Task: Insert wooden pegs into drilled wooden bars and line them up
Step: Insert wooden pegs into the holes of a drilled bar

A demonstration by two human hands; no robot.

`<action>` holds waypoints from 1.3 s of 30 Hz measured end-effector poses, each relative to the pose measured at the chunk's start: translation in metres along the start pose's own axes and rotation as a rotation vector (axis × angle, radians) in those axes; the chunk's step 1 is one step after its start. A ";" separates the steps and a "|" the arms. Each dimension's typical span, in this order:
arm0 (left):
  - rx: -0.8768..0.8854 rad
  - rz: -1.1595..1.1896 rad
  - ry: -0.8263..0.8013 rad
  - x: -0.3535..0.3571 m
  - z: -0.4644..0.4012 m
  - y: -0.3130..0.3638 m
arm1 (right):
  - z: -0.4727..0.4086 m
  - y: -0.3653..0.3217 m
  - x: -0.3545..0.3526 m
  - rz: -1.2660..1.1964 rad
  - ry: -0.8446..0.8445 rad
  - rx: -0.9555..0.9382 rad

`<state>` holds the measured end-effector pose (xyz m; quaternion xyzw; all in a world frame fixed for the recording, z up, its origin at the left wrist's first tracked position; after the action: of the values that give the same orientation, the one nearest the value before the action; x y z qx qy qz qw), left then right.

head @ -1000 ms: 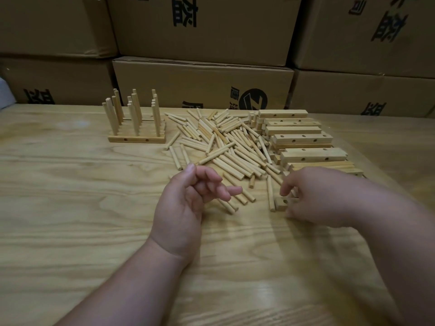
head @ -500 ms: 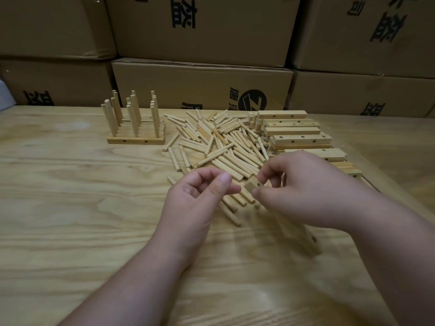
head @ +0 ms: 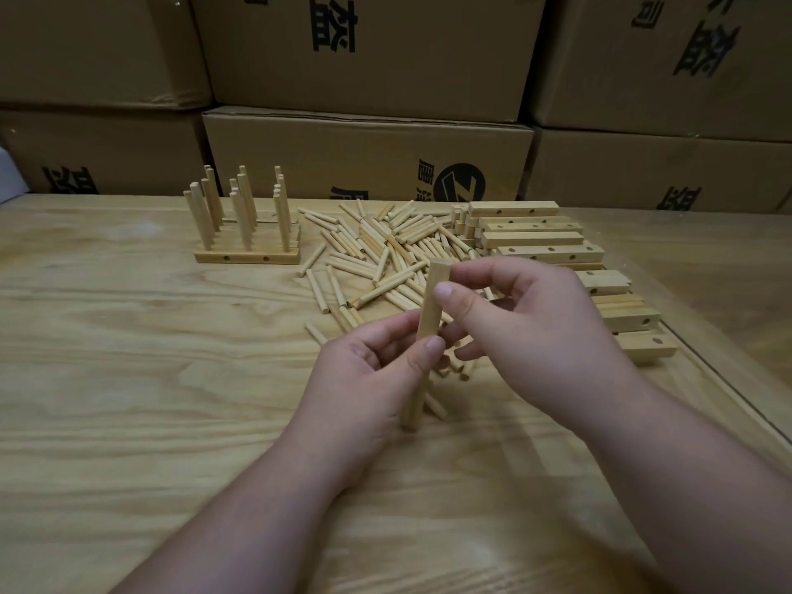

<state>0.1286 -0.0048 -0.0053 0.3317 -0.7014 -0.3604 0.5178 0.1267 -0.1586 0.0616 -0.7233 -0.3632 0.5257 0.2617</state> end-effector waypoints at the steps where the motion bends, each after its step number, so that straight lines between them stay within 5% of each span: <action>1: 0.002 0.006 0.011 -0.001 0.000 0.000 | 0.000 0.001 0.001 -0.017 0.006 0.007; 5: 0.006 0.137 0.108 -0.005 -0.002 0.002 | 0.001 0.011 0.006 -0.047 0.091 0.031; 11: 0.067 0.425 0.228 -0.008 -0.007 0.009 | 0.015 0.029 0.036 0.092 -0.021 -0.044; 24: 0.020 0.651 0.325 -0.009 -0.007 0.019 | 0.021 0.033 0.045 0.254 -0.054 -0.204; 32: -0.096 0.618 0.237 -0.008 -0.008 0.011 | 0.018 0.031 0.044 -0.272 0.049 -0.059; 39: -0.170 0.569 0.247 -0.007 -0.007 0.008 | 0.017 0.034 0.033 -0.239 0.306 -0.099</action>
<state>0.1366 0.0042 -0.0008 0.1192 -0.6652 -0.2154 0.7049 0.1249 -0.1525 0.0117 -0.7586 -0.4279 0.3561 0.3385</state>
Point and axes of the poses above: each hand's wrist, its own z-axis away from the middle knuckle, its own x-axis out of the palm, y = z × x, the point moved 2 cm from there along -z, towards the middle knuckle, and after that the axes turned 15 degrees about z, right-handed, at the moved point
